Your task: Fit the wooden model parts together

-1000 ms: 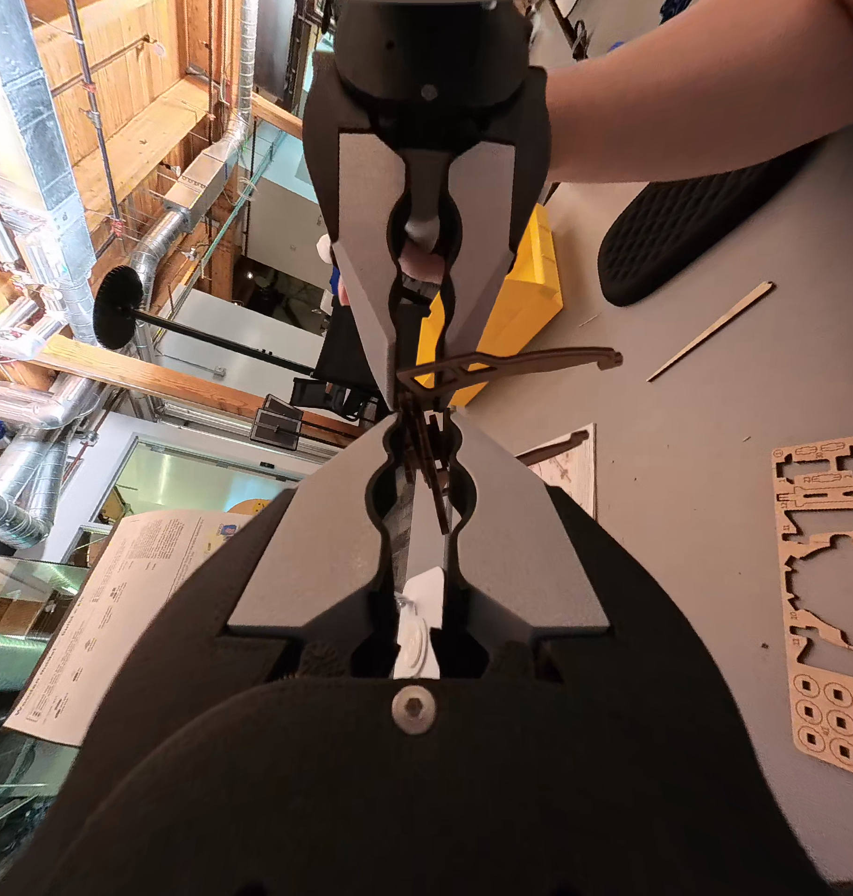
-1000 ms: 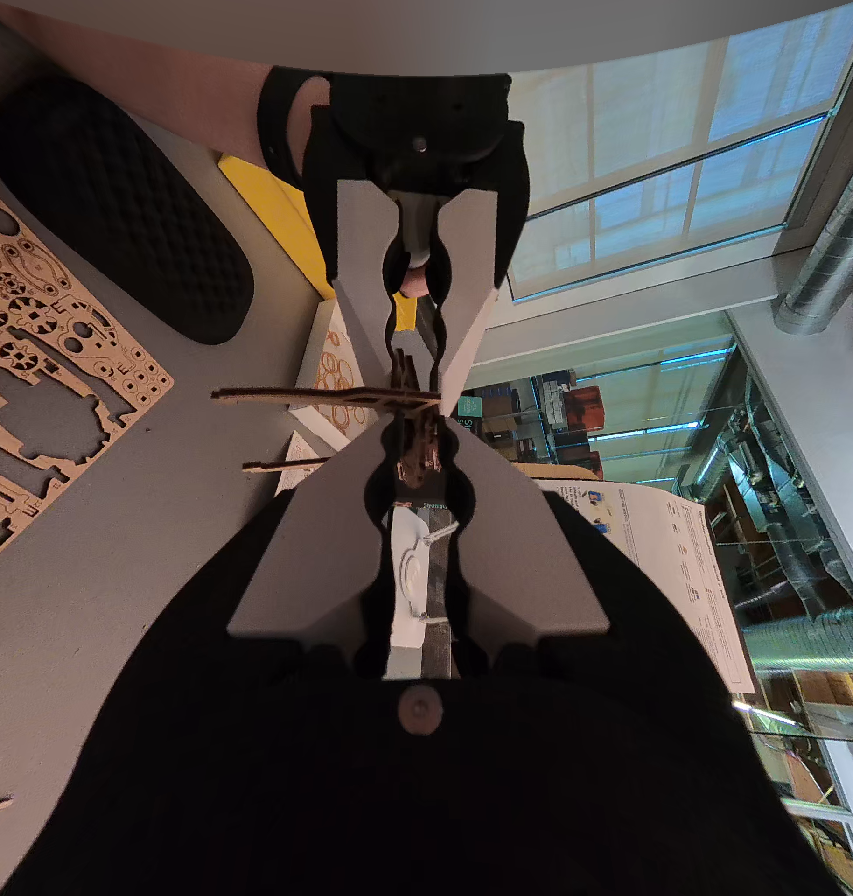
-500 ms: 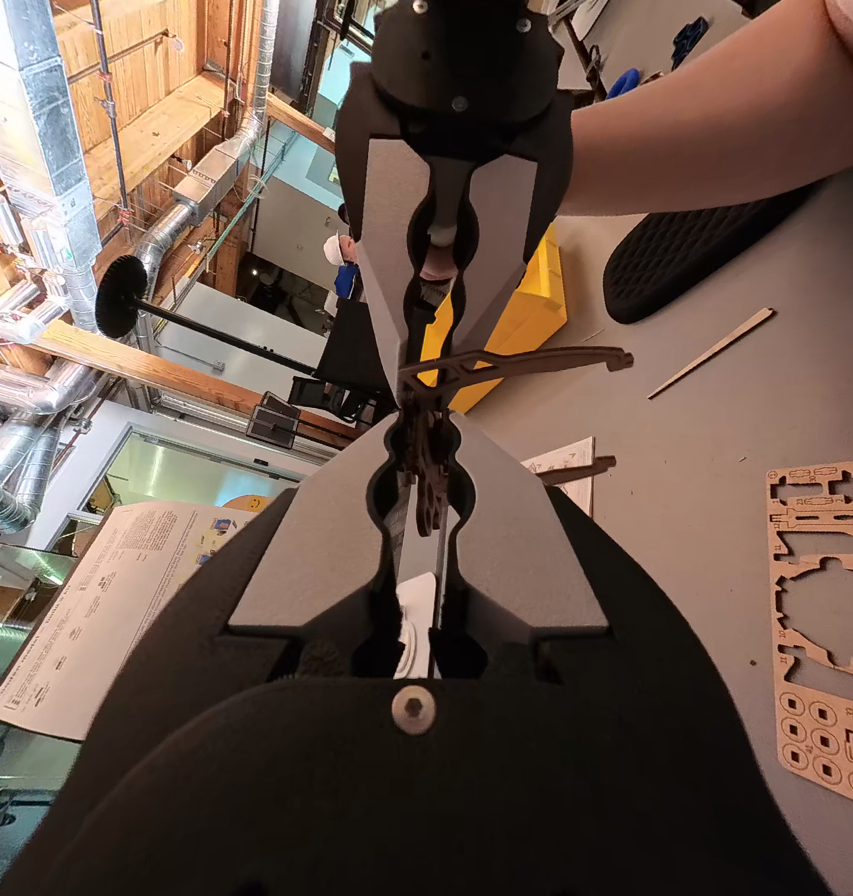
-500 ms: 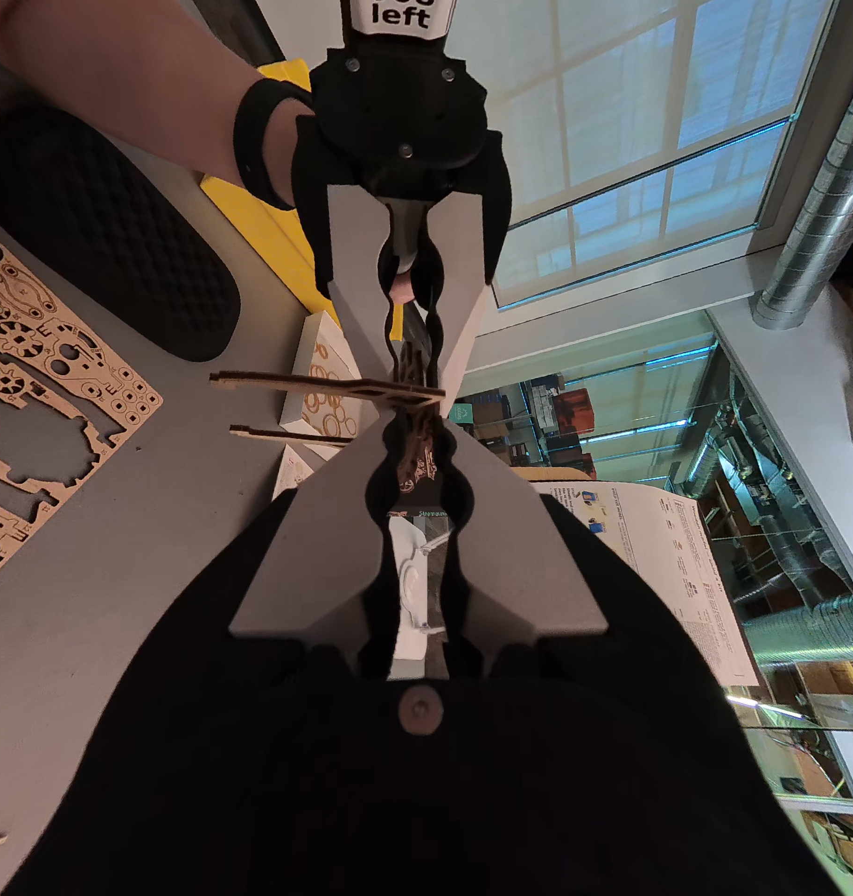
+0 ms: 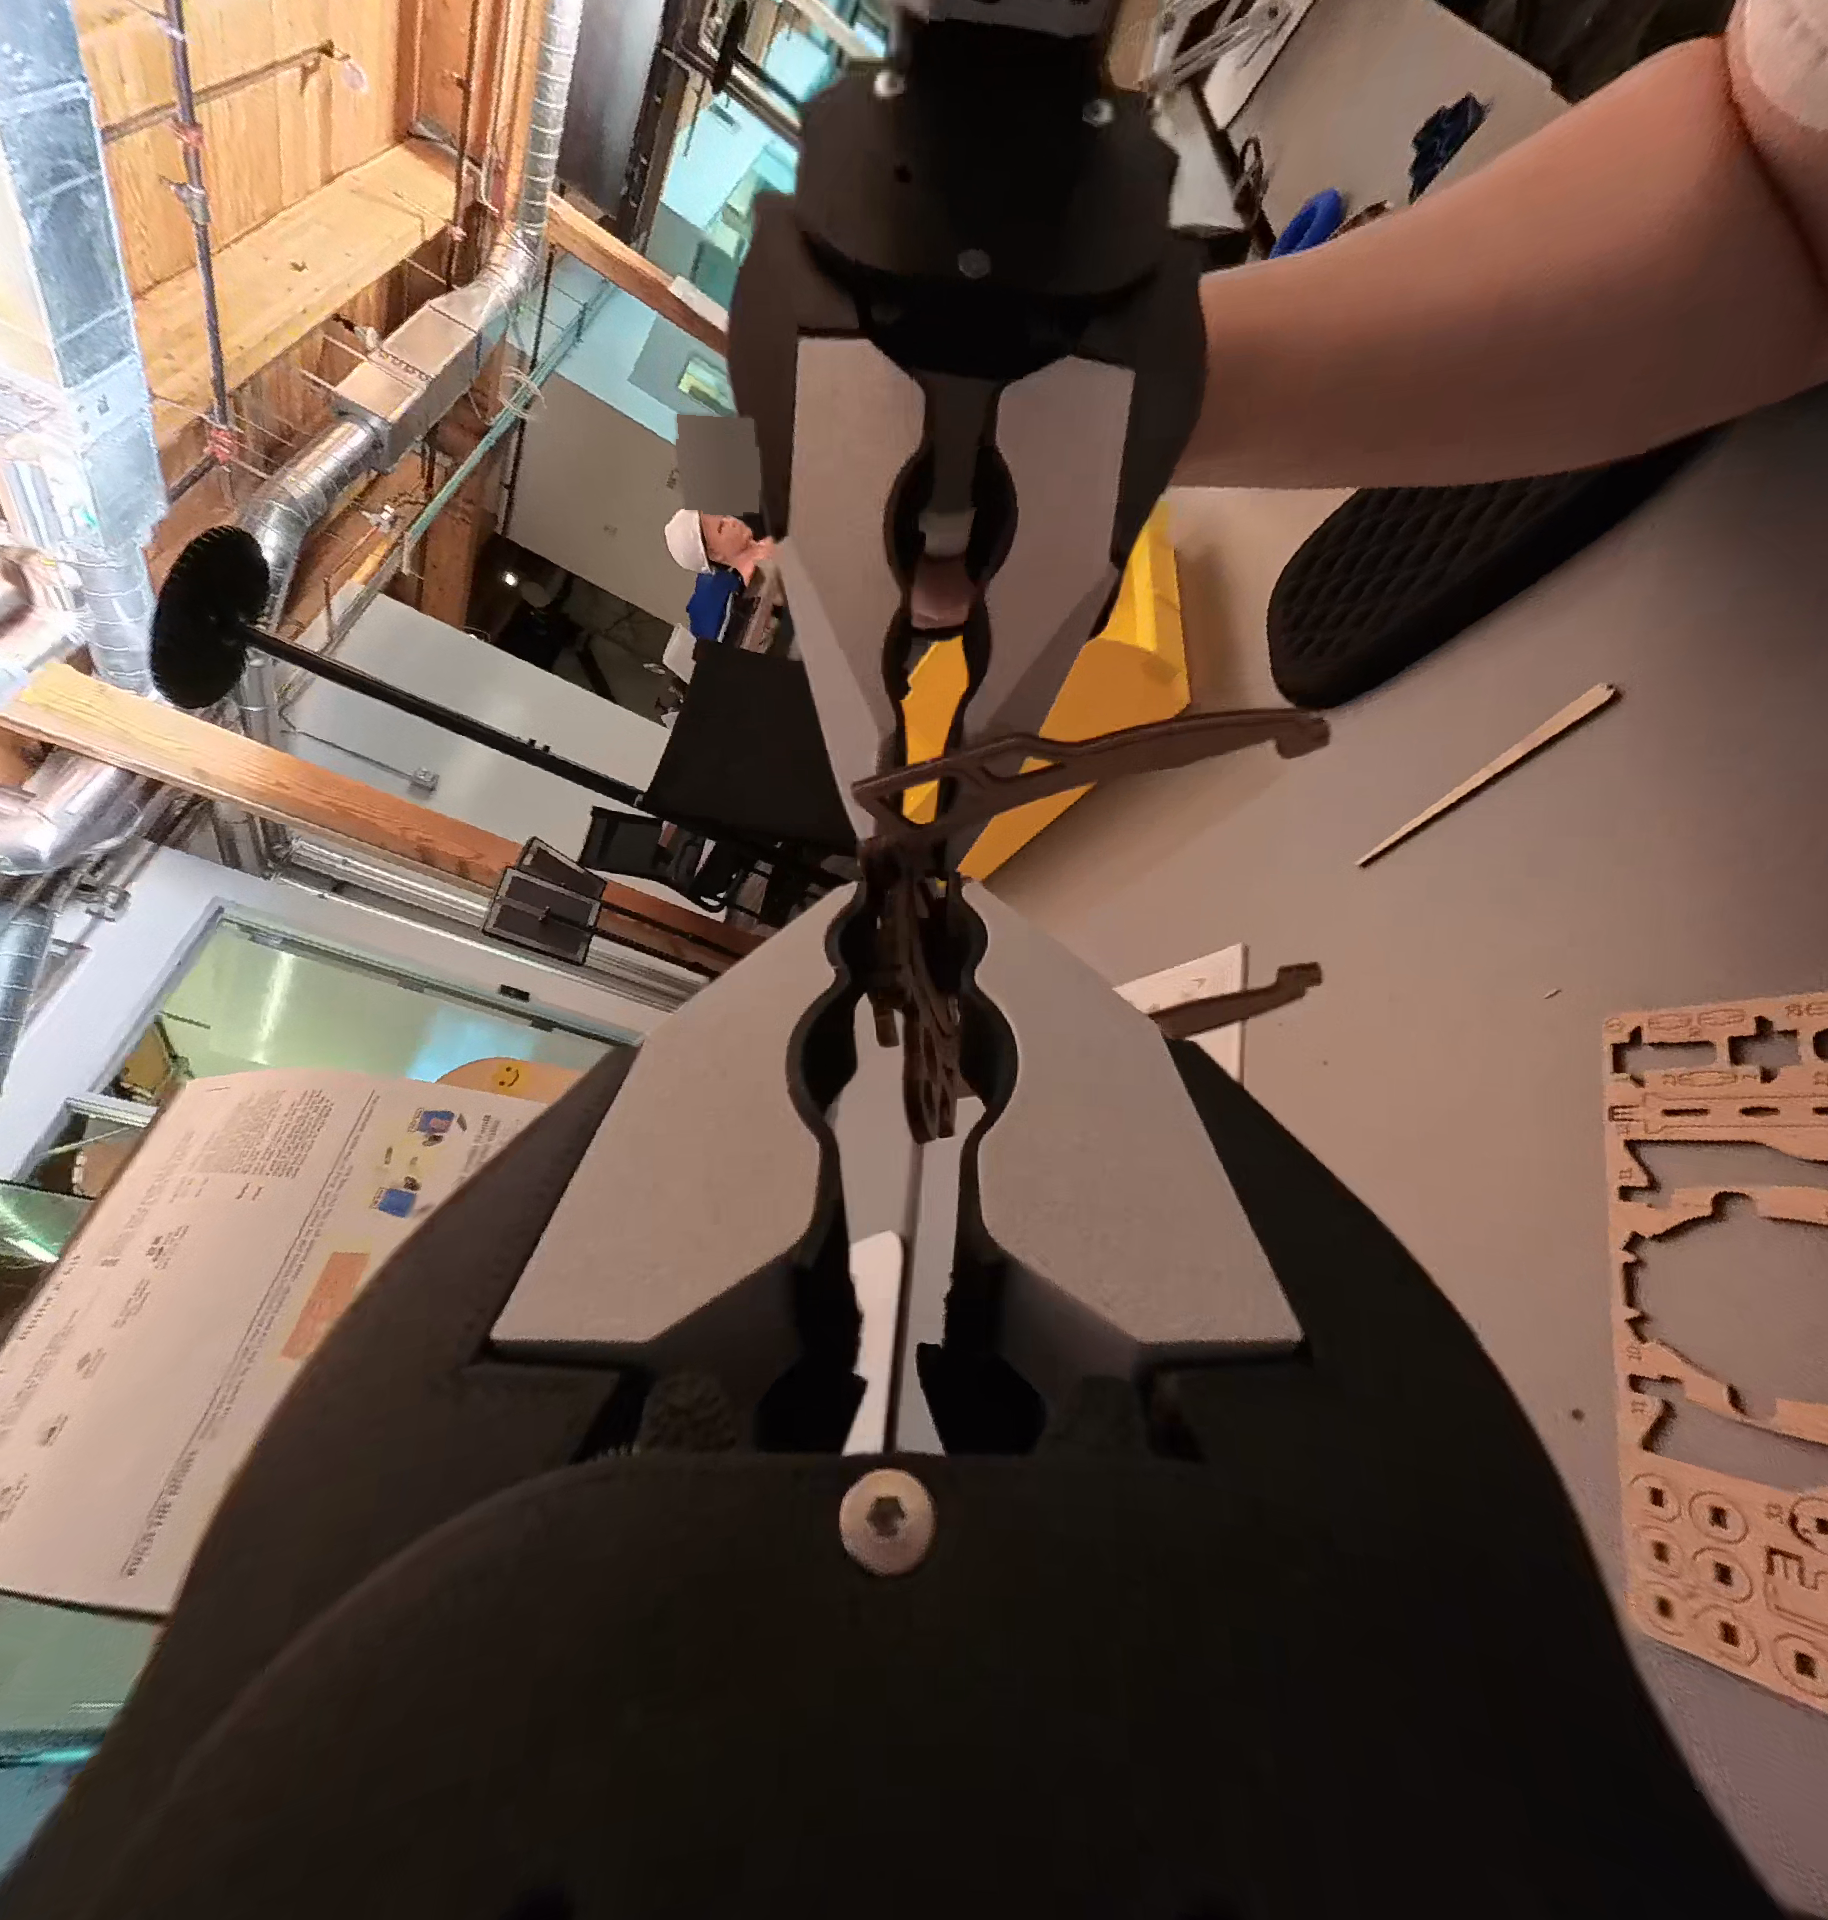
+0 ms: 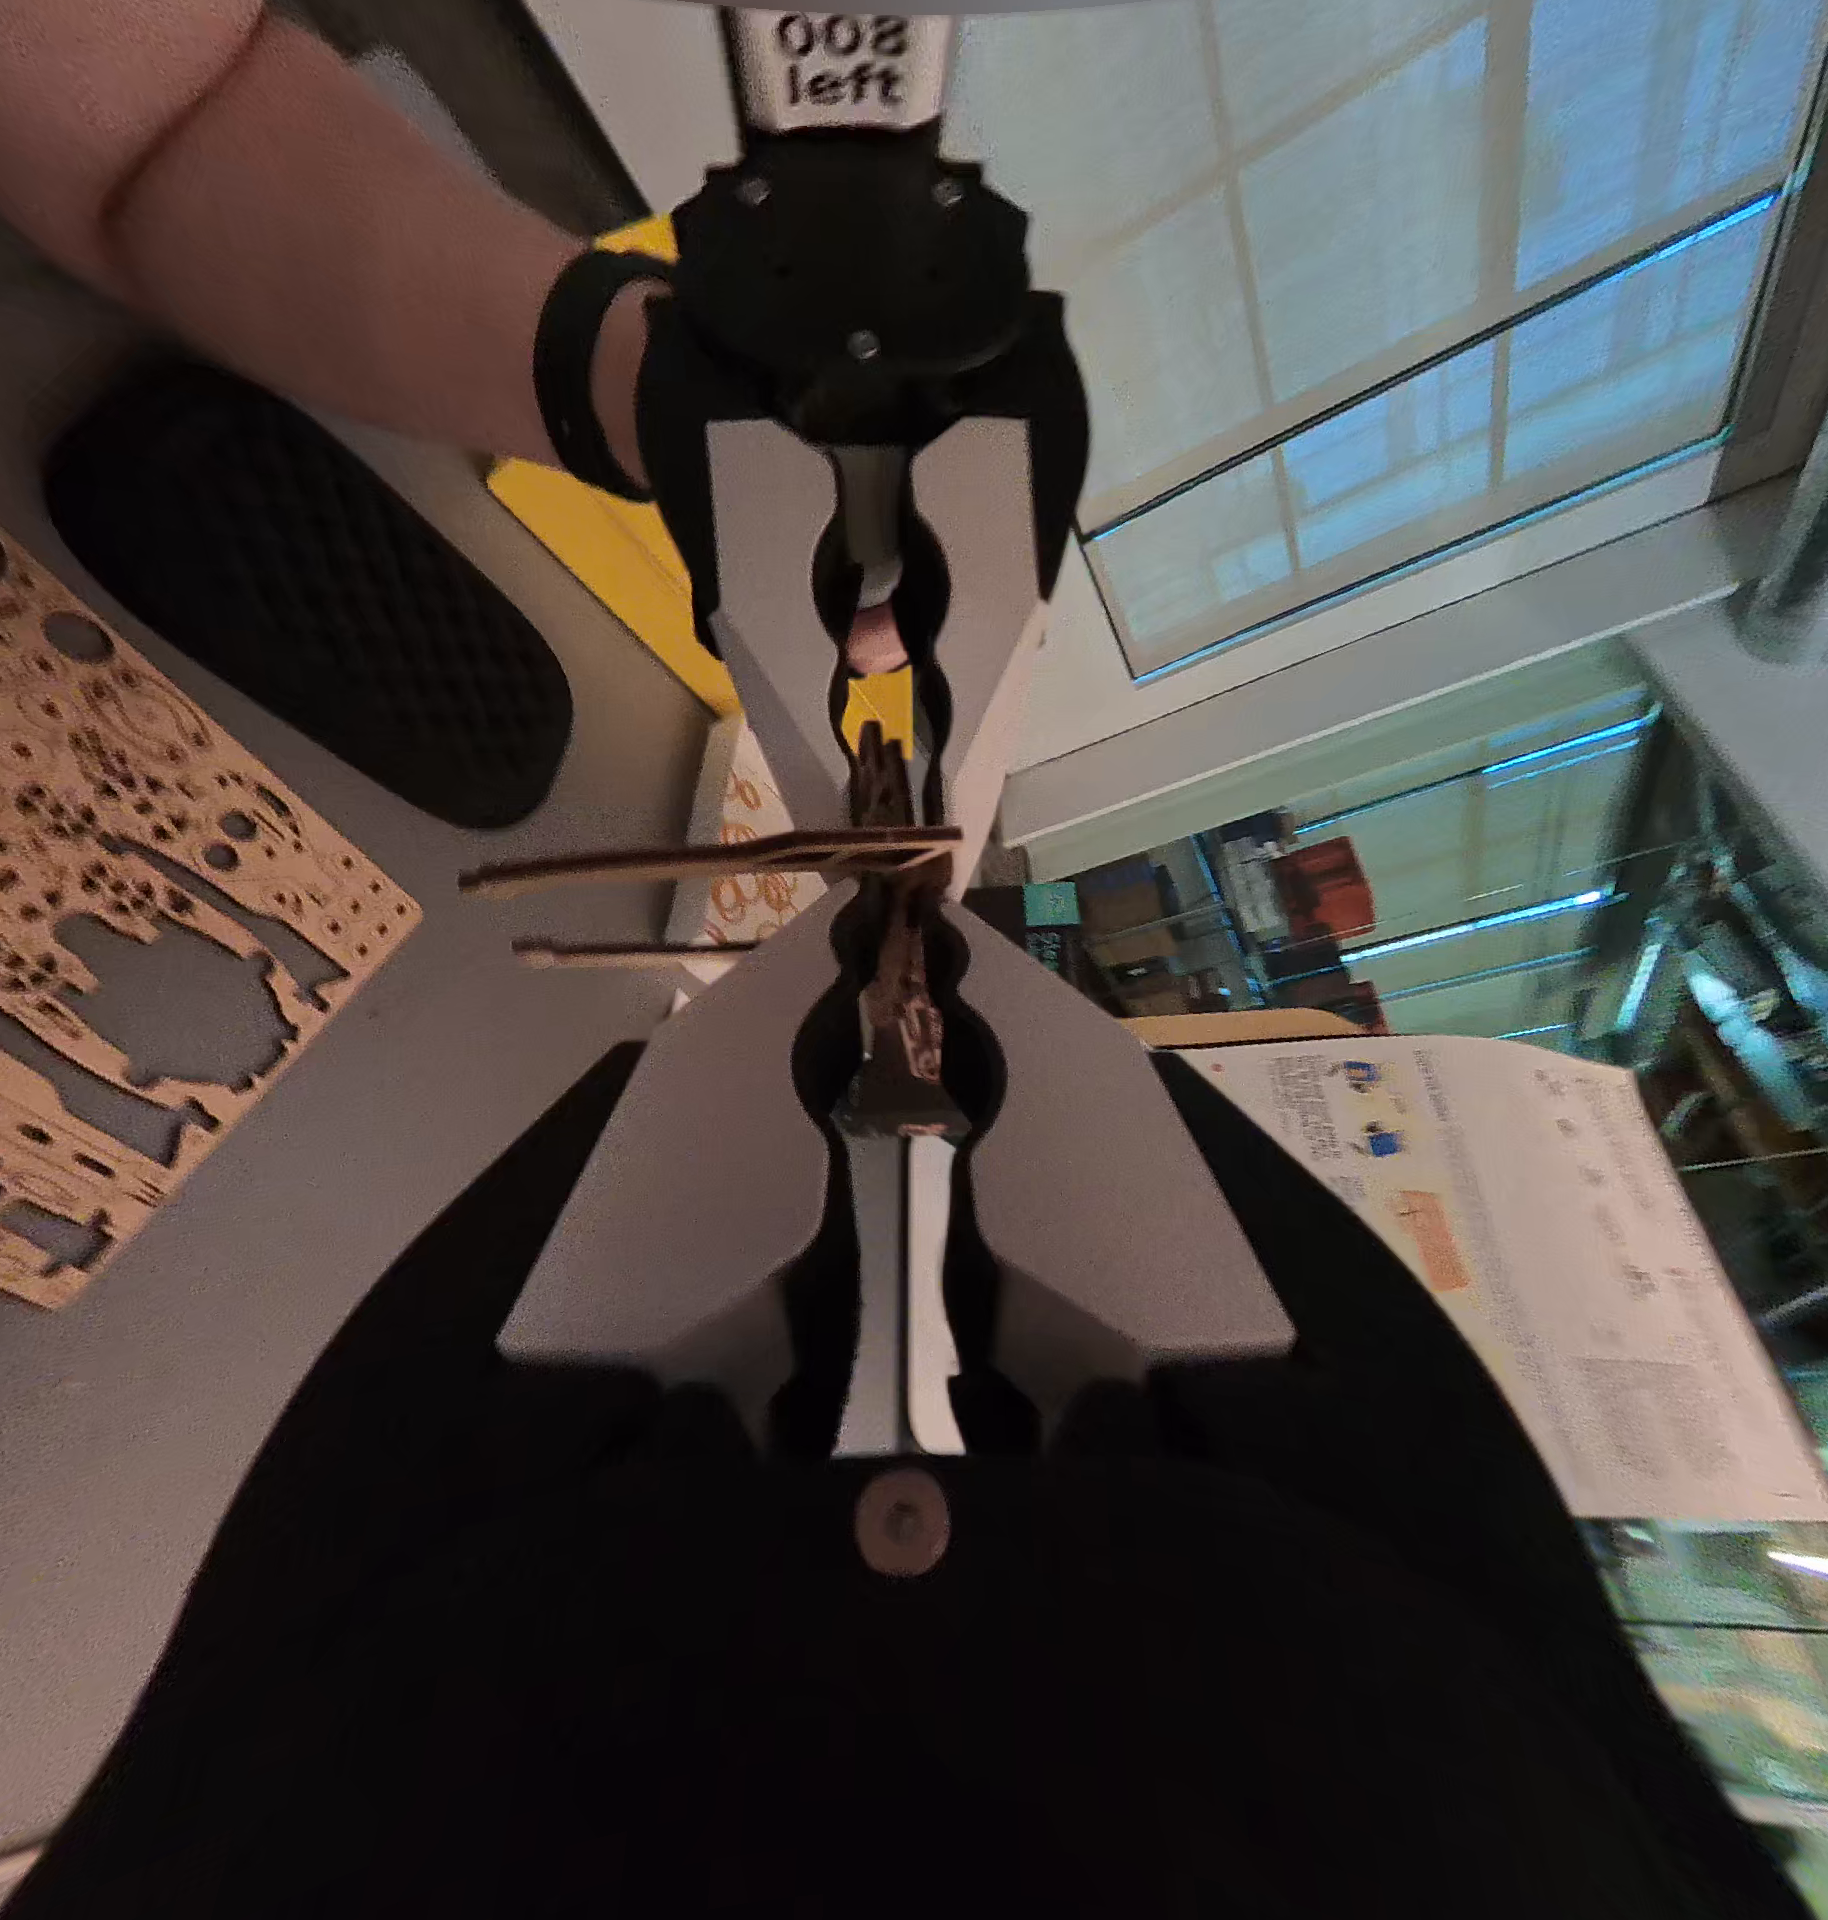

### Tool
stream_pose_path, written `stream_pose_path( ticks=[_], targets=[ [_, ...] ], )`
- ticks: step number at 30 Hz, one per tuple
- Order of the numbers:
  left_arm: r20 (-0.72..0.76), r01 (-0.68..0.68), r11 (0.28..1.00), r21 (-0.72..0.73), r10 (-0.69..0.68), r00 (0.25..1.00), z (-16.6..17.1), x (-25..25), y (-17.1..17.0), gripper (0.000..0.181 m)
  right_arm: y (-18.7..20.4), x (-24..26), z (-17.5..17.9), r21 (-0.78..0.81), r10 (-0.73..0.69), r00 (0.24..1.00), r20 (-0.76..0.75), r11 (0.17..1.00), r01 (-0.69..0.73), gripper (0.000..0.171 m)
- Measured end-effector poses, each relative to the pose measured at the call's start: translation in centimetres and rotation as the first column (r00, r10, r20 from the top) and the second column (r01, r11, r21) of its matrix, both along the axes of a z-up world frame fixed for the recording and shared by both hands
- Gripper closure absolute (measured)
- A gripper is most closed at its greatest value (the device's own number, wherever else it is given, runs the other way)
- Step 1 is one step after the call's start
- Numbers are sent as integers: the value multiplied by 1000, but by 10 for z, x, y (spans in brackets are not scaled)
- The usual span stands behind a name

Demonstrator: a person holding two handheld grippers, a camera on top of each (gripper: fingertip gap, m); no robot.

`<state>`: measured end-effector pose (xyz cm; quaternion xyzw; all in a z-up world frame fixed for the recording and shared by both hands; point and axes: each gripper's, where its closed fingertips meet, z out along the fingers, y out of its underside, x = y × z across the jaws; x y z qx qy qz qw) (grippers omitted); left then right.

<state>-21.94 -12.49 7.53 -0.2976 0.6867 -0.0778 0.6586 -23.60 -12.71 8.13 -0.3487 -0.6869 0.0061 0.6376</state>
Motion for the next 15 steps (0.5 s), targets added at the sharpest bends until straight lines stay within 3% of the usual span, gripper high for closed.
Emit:
stream_pose_path(
  ticks=[4, 15],
  targets=[
    [4, 39, 999, -26, -39, 999, 0, -1, -5, 170, -4, -1, 0, -85, 56, 998, -29, 995, -58, 163],
    [-118, -70, 997, -16, 67, 991, -22, 3, 10, 172, 8, 2, -23, 59, -91, 983, 162, 995, 83, 156]
  ],
)
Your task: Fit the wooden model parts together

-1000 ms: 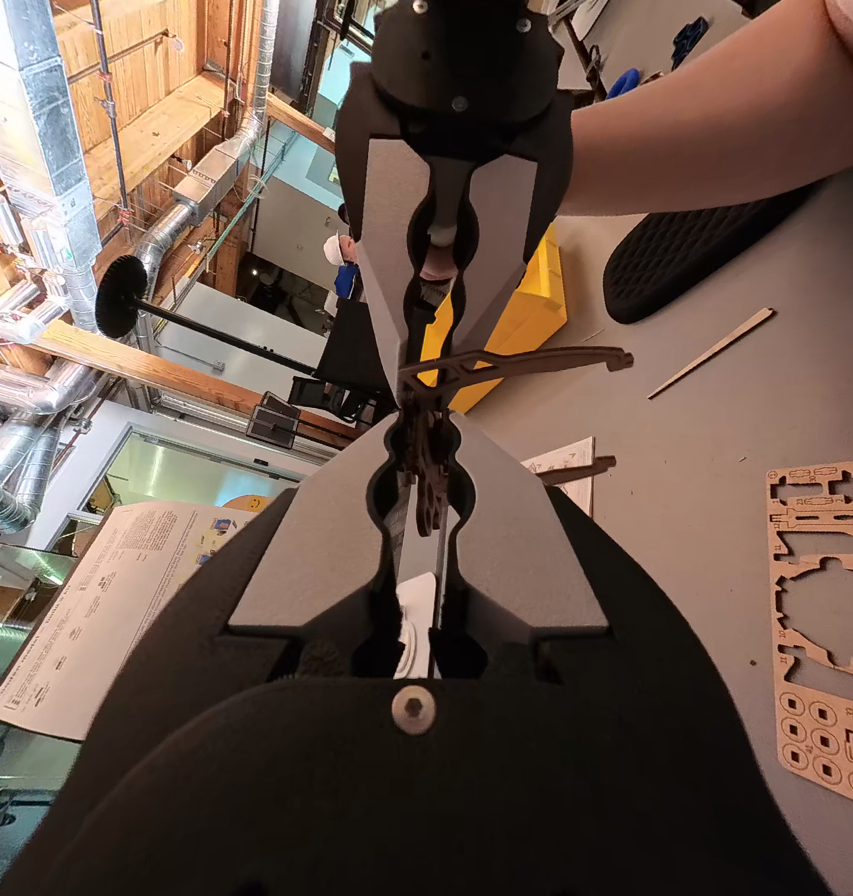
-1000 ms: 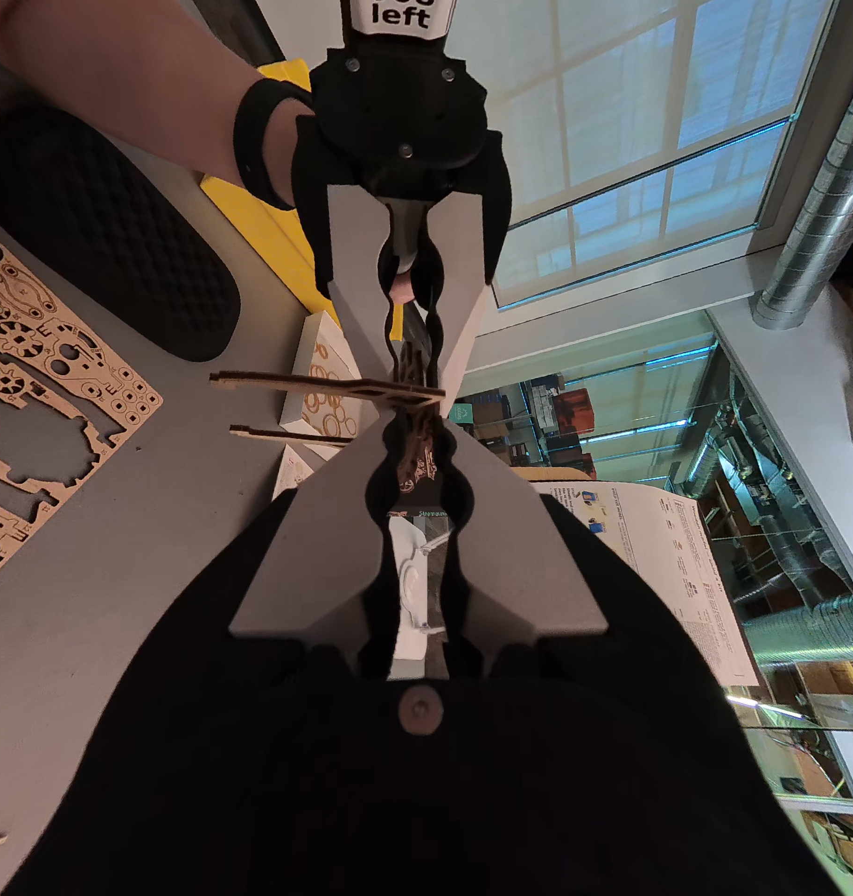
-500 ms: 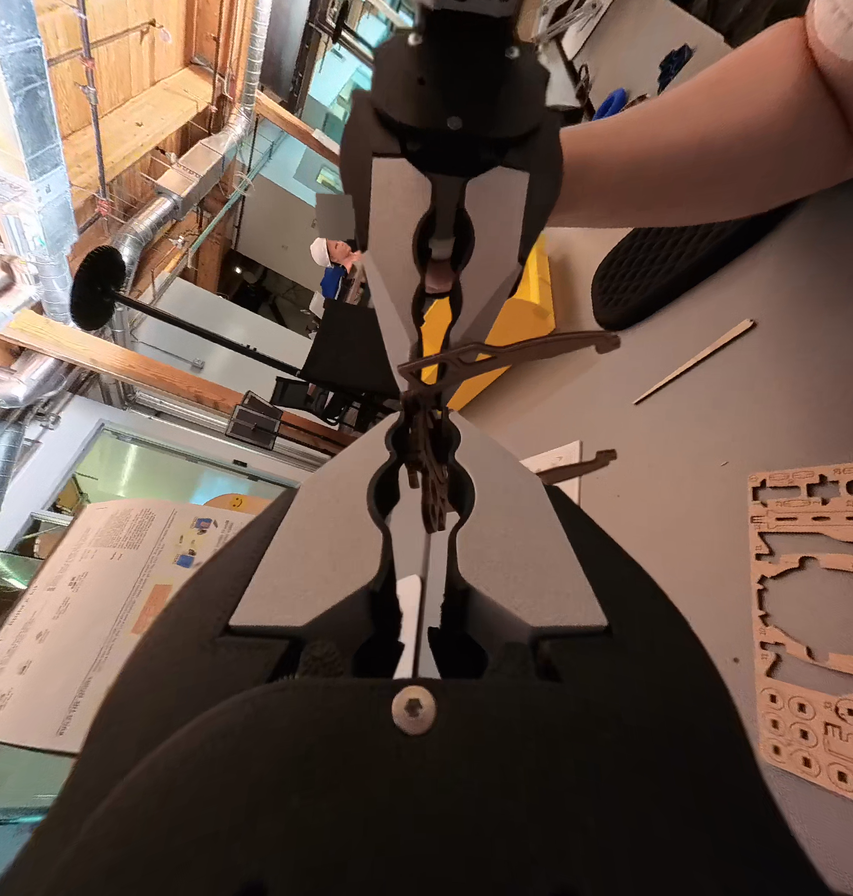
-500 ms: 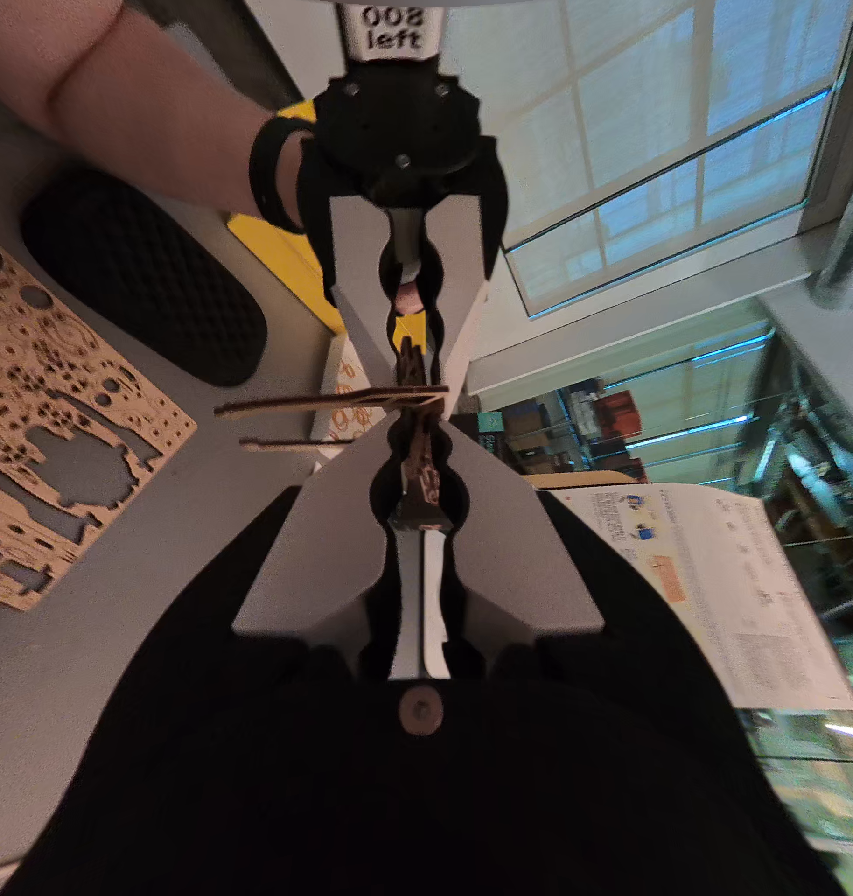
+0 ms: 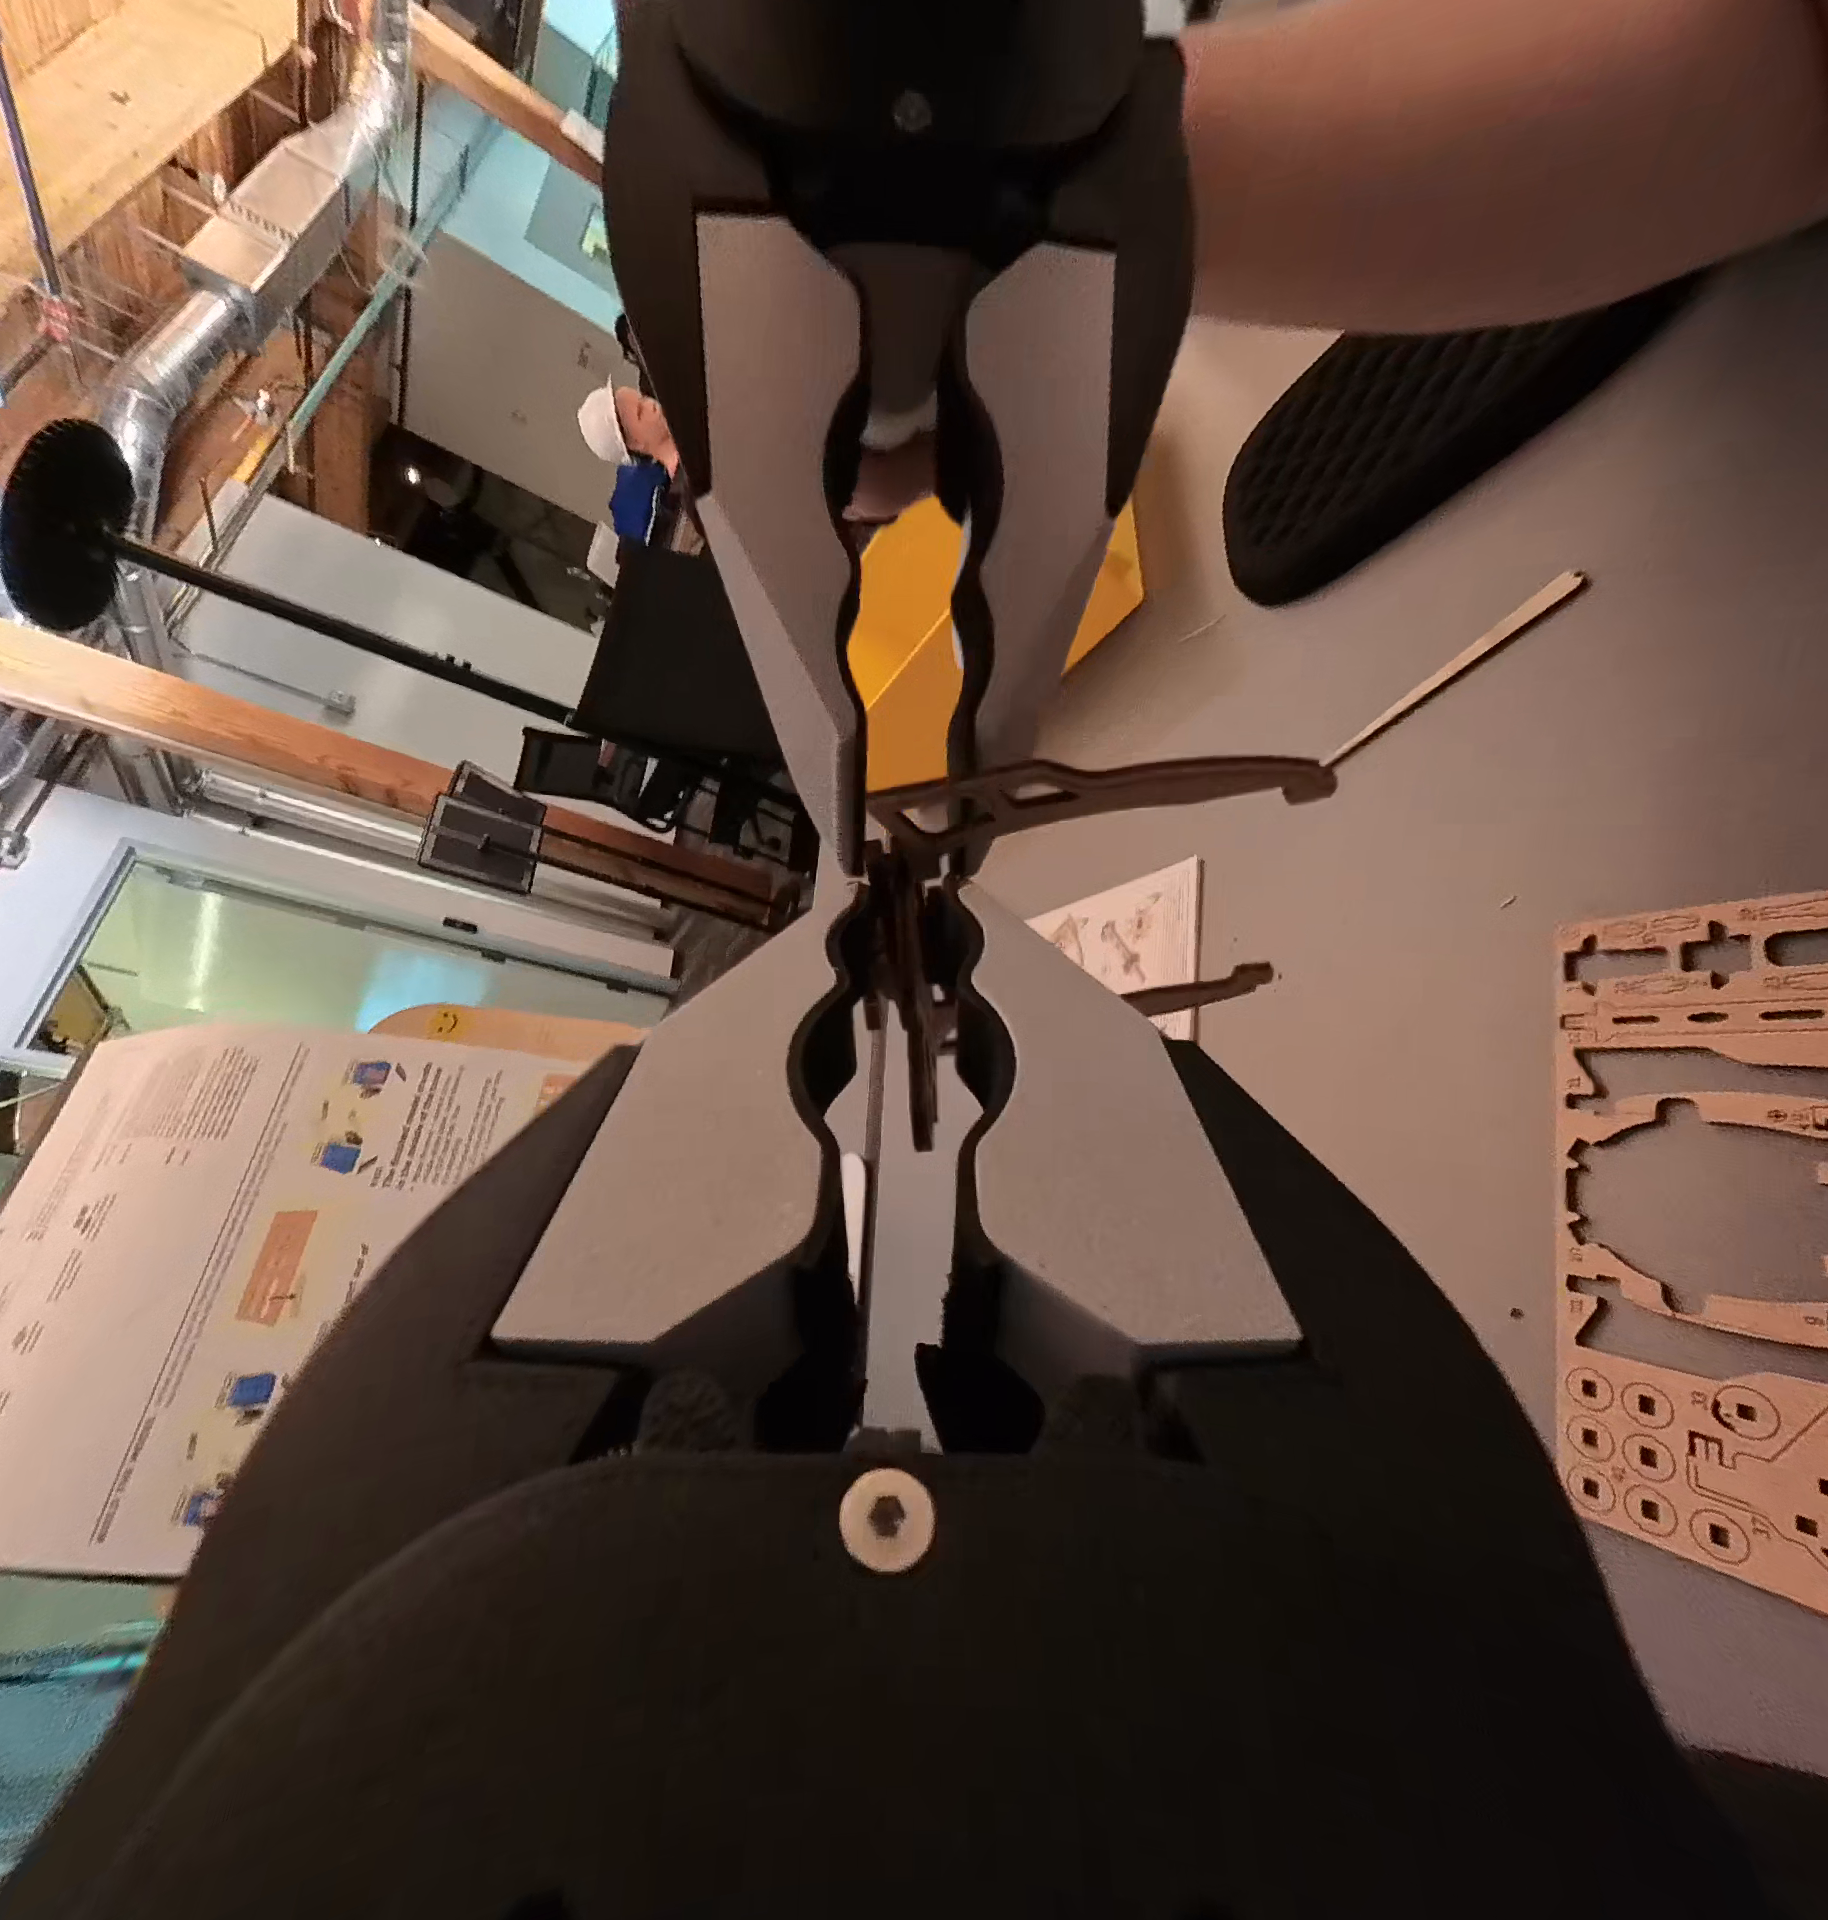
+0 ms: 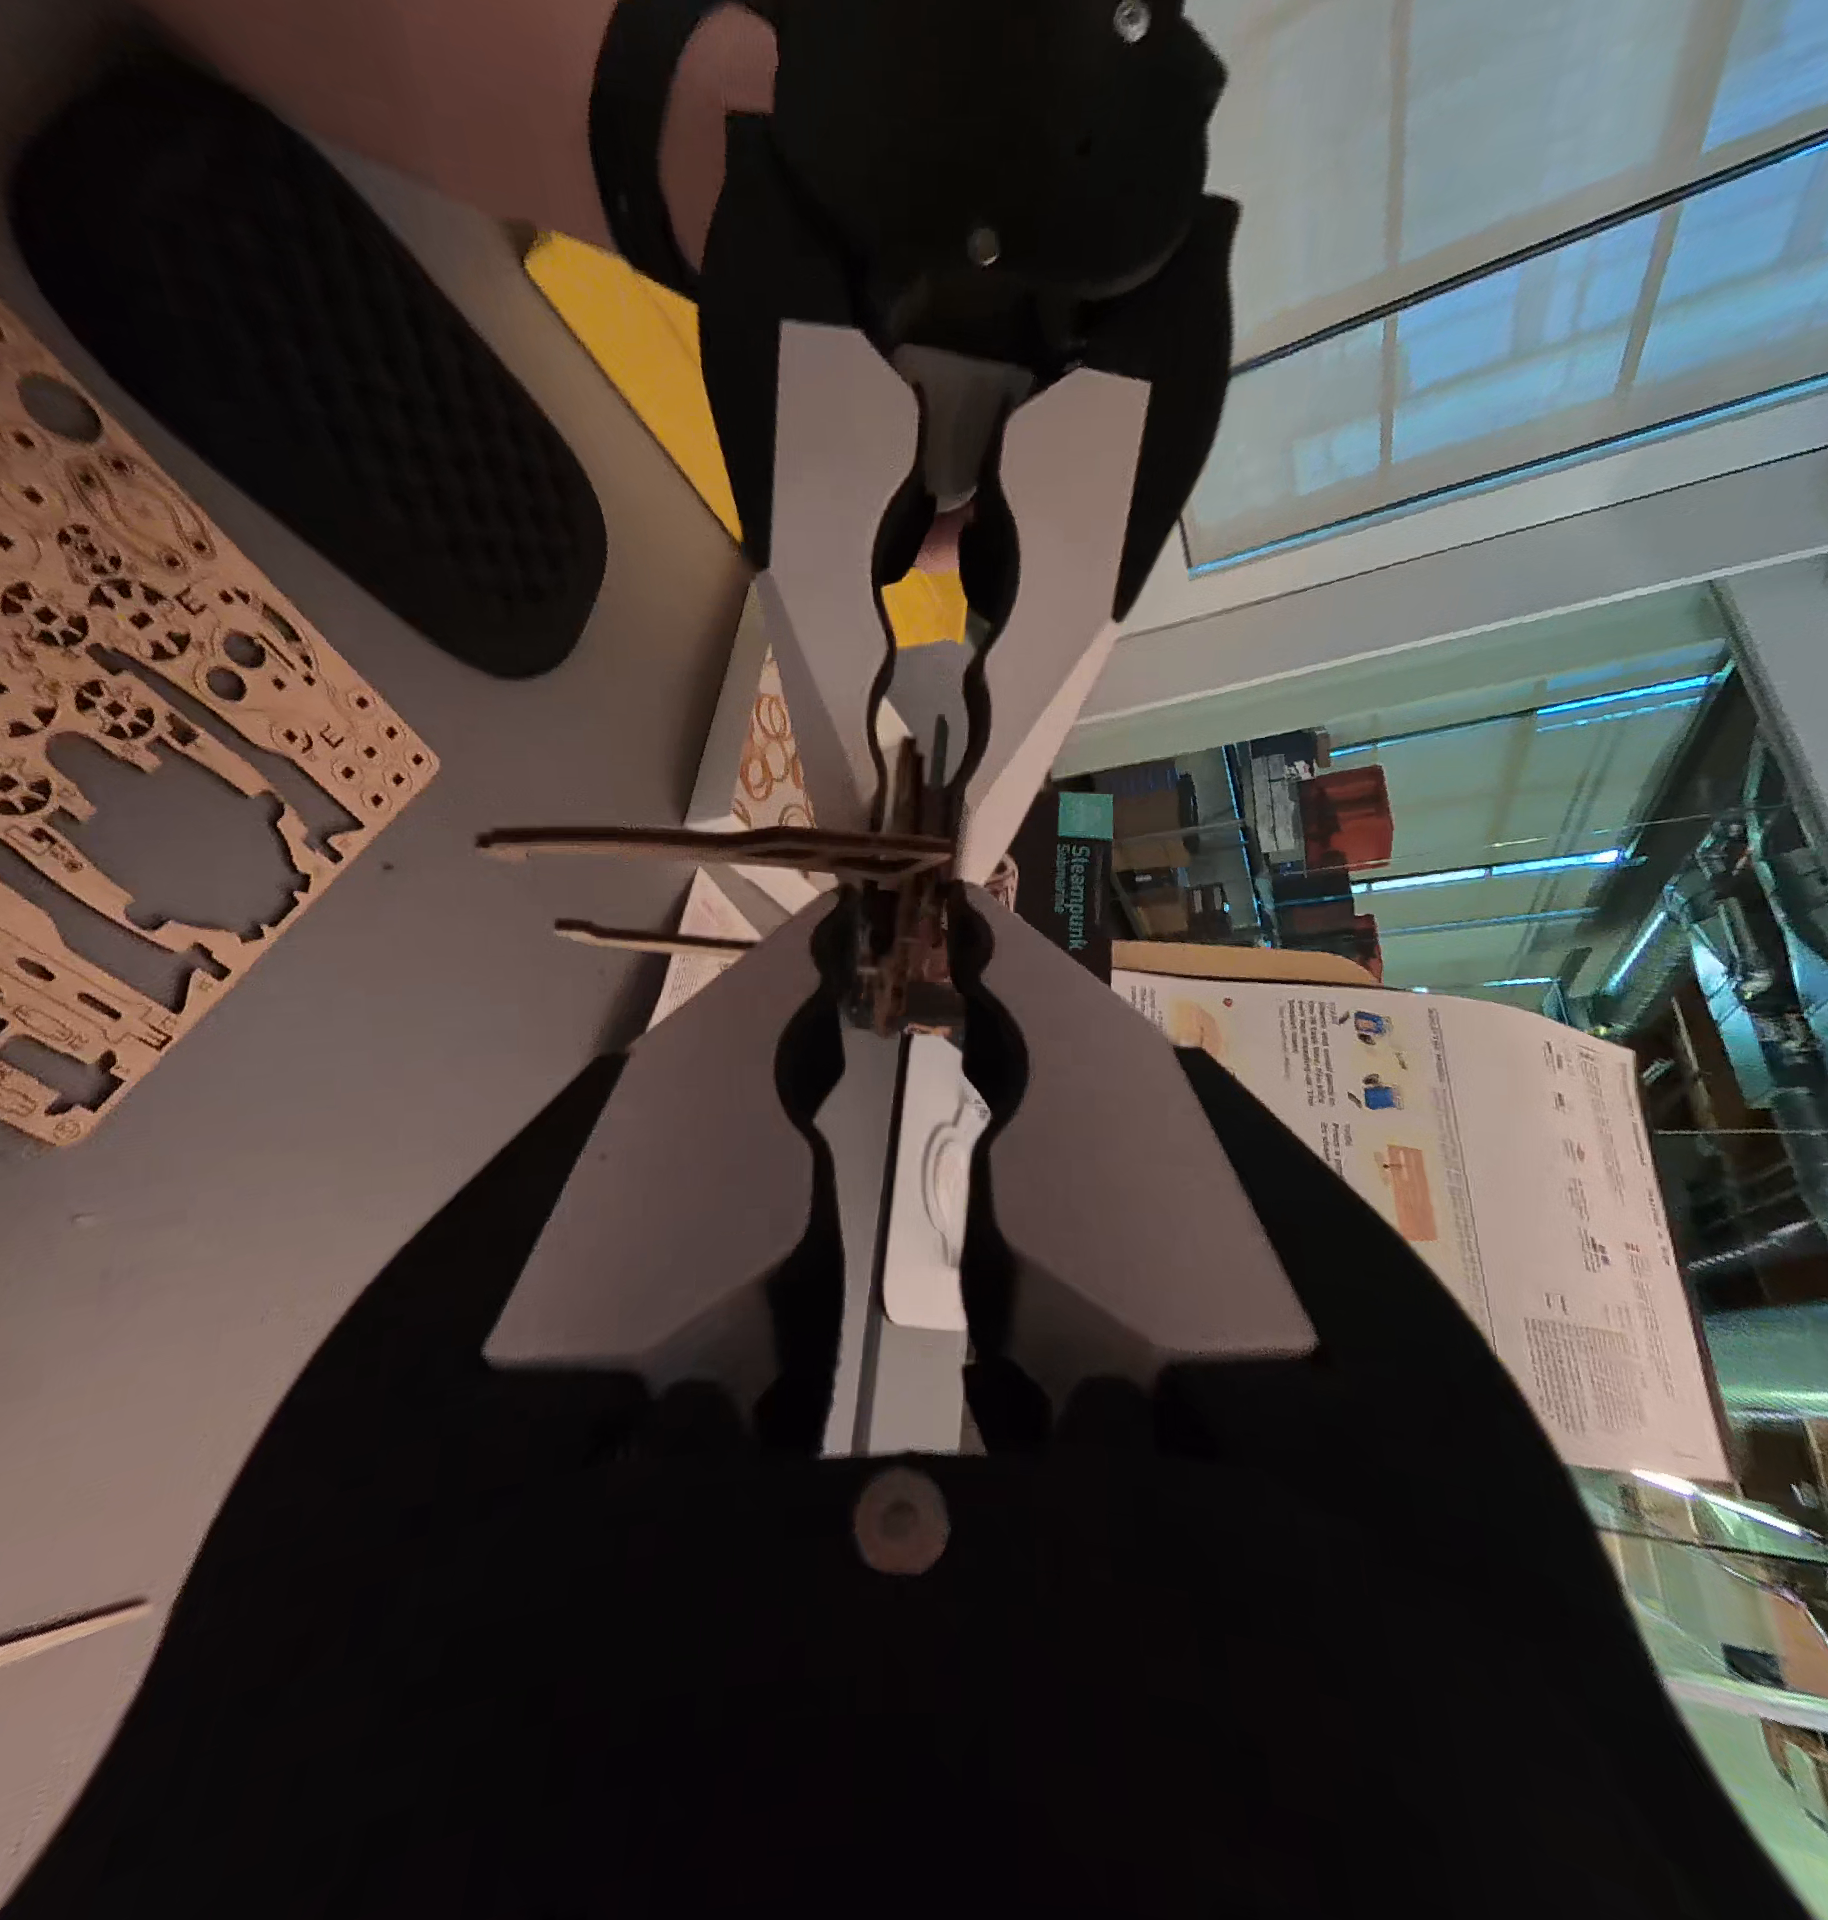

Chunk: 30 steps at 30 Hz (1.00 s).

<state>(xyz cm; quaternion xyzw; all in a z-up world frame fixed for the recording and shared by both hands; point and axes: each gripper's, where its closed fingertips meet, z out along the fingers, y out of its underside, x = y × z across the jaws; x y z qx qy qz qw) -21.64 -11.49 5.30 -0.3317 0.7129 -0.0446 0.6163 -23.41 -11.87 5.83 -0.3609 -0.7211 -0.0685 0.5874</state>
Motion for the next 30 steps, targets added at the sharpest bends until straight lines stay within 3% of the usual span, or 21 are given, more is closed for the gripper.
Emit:
stream_pose_path(
  ticks=[8, 19, 30],
  targets=[
    [72, -2, 1000, 24, 0, 997, 11, 1, 0, 170, 3, 5, 13, 103, -52, 998, -28, 993, 54, 167],
    [61, -19, 990, 143, 11, 998, 11, -3, 4, 178, 6, 5, 10, 95, -36, 999, -34, 995, 39, 167],
    [99, 16, 1000, -12, -14, 995, 15, -3, 0, 178, -5, 5, 15, -89, 69, 988, -135, 993, -82, 160]
  ],
)
